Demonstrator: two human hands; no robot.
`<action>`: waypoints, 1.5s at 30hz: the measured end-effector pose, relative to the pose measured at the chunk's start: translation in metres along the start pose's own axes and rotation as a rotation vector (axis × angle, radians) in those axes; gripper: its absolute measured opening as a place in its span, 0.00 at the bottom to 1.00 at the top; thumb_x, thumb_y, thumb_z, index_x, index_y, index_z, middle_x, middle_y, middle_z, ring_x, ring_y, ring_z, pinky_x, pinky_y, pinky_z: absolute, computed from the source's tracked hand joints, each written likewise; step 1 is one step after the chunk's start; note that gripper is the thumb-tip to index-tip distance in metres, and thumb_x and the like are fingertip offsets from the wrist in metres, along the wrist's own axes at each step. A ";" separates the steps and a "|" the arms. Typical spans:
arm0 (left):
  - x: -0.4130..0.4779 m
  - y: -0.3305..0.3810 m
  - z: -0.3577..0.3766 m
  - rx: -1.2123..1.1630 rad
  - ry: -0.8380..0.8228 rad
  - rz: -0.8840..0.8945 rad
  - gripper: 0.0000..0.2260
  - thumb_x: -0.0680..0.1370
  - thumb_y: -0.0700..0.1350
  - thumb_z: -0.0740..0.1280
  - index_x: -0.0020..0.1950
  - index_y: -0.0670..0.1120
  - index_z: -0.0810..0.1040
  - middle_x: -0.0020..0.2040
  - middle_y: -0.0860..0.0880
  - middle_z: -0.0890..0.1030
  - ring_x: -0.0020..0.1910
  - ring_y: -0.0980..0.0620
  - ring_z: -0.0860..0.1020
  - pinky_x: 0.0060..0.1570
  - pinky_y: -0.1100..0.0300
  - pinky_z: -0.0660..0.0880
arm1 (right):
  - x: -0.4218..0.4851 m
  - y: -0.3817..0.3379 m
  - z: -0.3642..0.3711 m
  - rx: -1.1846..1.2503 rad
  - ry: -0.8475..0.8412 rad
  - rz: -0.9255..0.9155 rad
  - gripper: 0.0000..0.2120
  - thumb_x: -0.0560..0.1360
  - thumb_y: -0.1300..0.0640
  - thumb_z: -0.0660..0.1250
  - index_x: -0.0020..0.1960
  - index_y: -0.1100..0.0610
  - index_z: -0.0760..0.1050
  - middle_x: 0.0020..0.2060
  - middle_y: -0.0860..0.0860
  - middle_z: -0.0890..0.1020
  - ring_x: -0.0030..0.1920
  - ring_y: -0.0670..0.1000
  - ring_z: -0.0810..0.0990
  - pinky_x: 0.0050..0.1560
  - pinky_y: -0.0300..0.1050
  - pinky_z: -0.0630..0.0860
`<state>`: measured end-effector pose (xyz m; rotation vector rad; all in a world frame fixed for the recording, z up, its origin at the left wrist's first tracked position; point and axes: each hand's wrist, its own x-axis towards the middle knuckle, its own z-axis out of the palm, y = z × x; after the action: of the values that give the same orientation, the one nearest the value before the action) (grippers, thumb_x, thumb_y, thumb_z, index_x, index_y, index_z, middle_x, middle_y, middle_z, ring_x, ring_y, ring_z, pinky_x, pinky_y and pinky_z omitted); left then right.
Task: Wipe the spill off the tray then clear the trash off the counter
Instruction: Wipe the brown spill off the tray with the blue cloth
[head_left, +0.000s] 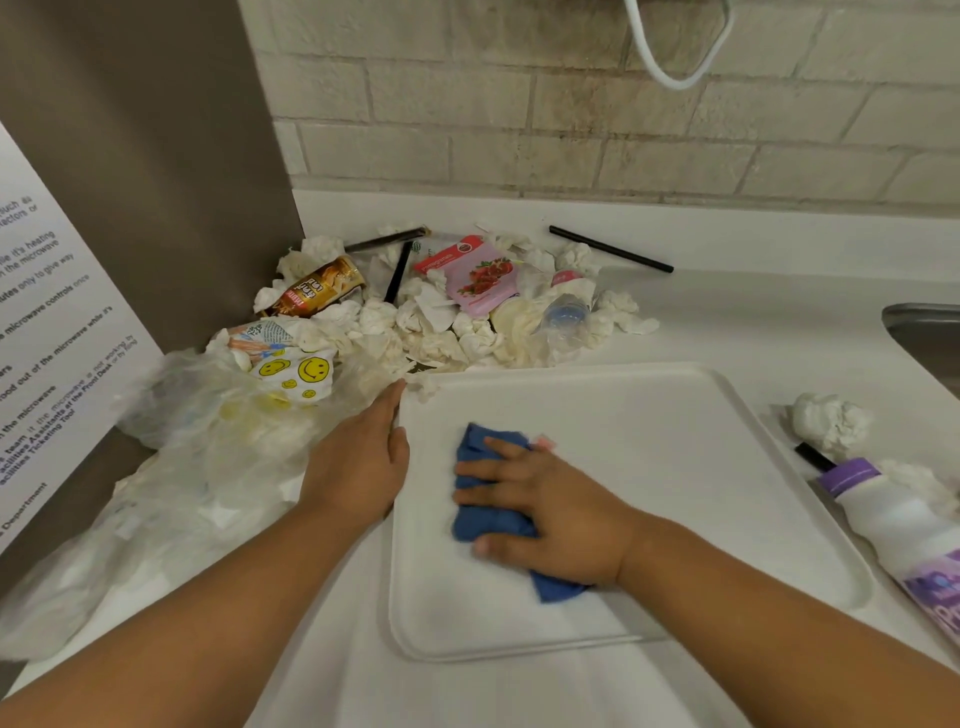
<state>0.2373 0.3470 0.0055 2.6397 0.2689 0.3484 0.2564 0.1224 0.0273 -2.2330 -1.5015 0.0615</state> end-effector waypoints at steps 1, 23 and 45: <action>0.000 0.000 0.000 -0.006 -0.002 0.002 0.25 0.80 0.45 0.56 0.76 0.54 0.57 0.61 0.45 0.78 0.57 0.44 0.76 0.54 0.52 0.72 | 0.000 -0.006 0.007 0.027 -0.041 -0.008 0.21 0.75 0.45 0.64 0.62 0.56 0.78 0.63 0.50 0.77 0.70 0.49 0.64 0.74 0.39 0.46; -0.003 0.005 -0.004 -0.014 -0.005 0.006 0.24 0.79 0.45 0.59 0.75 0.52 0.60 0.58 0.45 0.80 0.55 0.42 0.78 0.51 0.50 0.74 | -0.069 0.004 -0.013 0.138 -0.105 0.157 0.19 0.72 0.49 0.65 0.63 0.48 0.77 0.68 0.40 0.71 0.75 0.40 0.53 0.74 0.39 0.42; -0.004 0.010 -0.008 -0.019 -0.035 -0.018 0.24 0.79 0.42 0.60 0.75 0.52 0.62 0.51 0.43 0.82 0.47 0.41 0.78 0.44 0.51 0.73 | -0.141 0.015 -0.048 -0.089 0.422 0.852 0.08 0.70 0.69 0.66 0.47 0.62 0.81 0.52 0.53 0.81 0.50 0.35 0.68 0.49 0.16 0.57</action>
<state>0.2326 0.3402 0.0162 2.6205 0.2769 0.2966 0.2253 -0.0238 0.0359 -2.5810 -0.2893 -0.2060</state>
